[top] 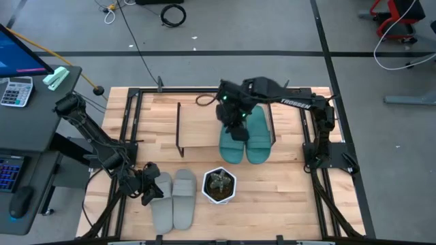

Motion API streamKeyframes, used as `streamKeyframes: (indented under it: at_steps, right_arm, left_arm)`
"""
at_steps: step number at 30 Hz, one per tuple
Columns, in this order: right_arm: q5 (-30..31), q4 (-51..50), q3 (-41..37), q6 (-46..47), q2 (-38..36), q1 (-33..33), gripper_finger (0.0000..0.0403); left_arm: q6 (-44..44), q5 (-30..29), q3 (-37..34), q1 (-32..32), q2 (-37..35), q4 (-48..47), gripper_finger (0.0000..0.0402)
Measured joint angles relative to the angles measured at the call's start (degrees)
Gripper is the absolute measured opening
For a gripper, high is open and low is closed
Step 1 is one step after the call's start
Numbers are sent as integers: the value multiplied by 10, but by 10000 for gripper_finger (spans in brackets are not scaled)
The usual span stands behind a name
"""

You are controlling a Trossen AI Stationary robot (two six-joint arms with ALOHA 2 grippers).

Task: Pick and place slides into the shelf
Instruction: Put the right gray slide on the shelf

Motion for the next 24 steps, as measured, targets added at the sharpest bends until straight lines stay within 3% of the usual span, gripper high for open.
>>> streamKeyframes:
  at_steps: [8,17,24]
  right_arm:
    - [11,-142,124,32,-3,-37,133]
    - [8,-140,117,107,-91,1,133]
    - [38,-139,117,193,-128,77,132]
  left_arm:
    - [53,0,6,3,0,8,88]
    - [162,2,83,80,0,-109,68]
    - [287,41,109,170,0,-112,55]
